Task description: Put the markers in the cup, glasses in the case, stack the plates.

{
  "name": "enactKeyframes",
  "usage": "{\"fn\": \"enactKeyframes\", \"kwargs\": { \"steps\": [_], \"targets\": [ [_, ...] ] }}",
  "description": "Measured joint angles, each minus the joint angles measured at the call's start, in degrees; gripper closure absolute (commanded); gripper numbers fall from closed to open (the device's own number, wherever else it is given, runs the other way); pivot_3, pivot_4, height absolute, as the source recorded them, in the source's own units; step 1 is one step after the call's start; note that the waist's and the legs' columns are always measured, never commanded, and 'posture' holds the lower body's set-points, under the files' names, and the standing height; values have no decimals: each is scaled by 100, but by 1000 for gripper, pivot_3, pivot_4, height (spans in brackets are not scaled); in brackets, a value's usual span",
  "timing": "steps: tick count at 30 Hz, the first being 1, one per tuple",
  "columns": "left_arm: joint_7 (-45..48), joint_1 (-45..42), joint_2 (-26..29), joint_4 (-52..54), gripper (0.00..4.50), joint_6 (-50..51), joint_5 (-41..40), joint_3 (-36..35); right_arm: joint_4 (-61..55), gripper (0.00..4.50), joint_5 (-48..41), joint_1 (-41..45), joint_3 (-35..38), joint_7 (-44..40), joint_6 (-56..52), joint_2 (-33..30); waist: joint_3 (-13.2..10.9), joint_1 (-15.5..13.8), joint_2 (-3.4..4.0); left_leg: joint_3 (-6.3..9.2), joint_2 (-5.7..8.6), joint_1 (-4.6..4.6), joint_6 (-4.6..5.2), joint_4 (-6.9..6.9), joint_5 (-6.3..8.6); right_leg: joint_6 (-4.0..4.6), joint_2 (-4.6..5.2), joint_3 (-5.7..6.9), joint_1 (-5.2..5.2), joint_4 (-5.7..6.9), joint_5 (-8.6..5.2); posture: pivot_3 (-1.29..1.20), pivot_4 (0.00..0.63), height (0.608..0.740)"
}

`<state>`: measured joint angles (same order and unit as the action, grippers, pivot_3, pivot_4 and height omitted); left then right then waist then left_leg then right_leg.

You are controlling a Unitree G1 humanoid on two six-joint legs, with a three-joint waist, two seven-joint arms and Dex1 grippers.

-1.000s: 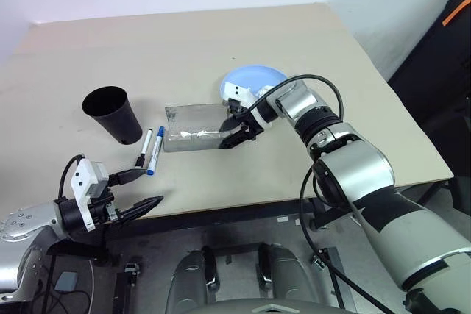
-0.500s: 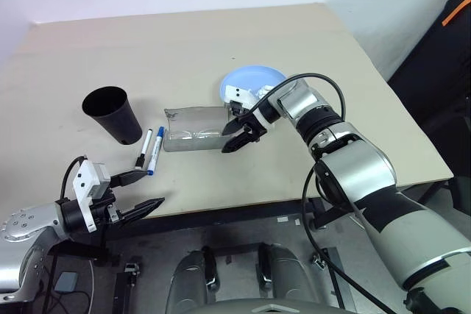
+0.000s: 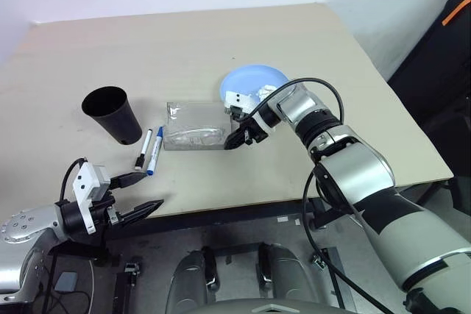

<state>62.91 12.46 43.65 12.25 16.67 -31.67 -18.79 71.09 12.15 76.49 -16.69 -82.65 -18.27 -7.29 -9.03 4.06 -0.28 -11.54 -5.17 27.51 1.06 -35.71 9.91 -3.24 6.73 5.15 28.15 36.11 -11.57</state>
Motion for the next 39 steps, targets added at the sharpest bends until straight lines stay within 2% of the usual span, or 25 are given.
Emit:
{"fn": "enactKeyframes", "kwargs": {
  "steps": [7, 15, 19, 23, 31, 35, 39],
  "targets": [
    [87, -61, 1, -113, 0, -69, 34, 2, 0, 4485, -6, 3, 25, -46, -61, -4, 0, -3, 0, 0, 0, 0, 0, 2, 0, 4, -1, 1, 1, 0, 3, 0, 150, 711],
    [116, -40, -20, -202, 0, -132, 118, 20, 1, 4485, -121, 17, -15, -831, -554, -67, 0, -2, 0, -1, 0, 4, 0, 3, 0, 4, -2, 1, 5, -6, 3, 0, 150, 711],
    [101, -34, -62, -195, 0, -131, 119, 103, -8, 4485, -381, 18, -275, -908, -787, -136, 0, 1, 0, 1, 0, 4, 0, 2, 0, 5, -1, 1, 5, -3, 3, 0, 150, 711],
    [92, -27, -82, -196, 0, -134, 119, 159, -347, 4485, -964, 9, -875, -925, -1141, -355, -1, 0, 1, 2, 0, 4, 0, 3, 0, 7, 1, 1, 6, -4, 4, 0, 150, 711],
    [84, -28, -90, -202, 0, -200, 120, 181, -2089, 4485, -2666, -426, -2669, -932, -2047, -1334, -1, -6, 1, 3, 1, 4, 1, 3, 0, 7, 5, 0, 6, -9, 4, 0, 150, 711],
    [63, -48, -102, -198, 0, -199, 120, 228, -2689, 4485, -3370, -425, -3228, -933, -2415, -1695, -1, -9, 0, 10, 0, 2, 1, 4, 1, 7, 2, 3, 7, -8, 4, 0, 150, 711],
    [42, -102, -102, -186, 0, -189, 119, 229, -2845, 4485, -3513, -451, -3435, -932, -2270, -1779, -1, -13, 0, 11, 0, 2, 1, 2, 1, 7, 1, 4, 6, -8, 4, 0, 150, 711]
  ]
}}
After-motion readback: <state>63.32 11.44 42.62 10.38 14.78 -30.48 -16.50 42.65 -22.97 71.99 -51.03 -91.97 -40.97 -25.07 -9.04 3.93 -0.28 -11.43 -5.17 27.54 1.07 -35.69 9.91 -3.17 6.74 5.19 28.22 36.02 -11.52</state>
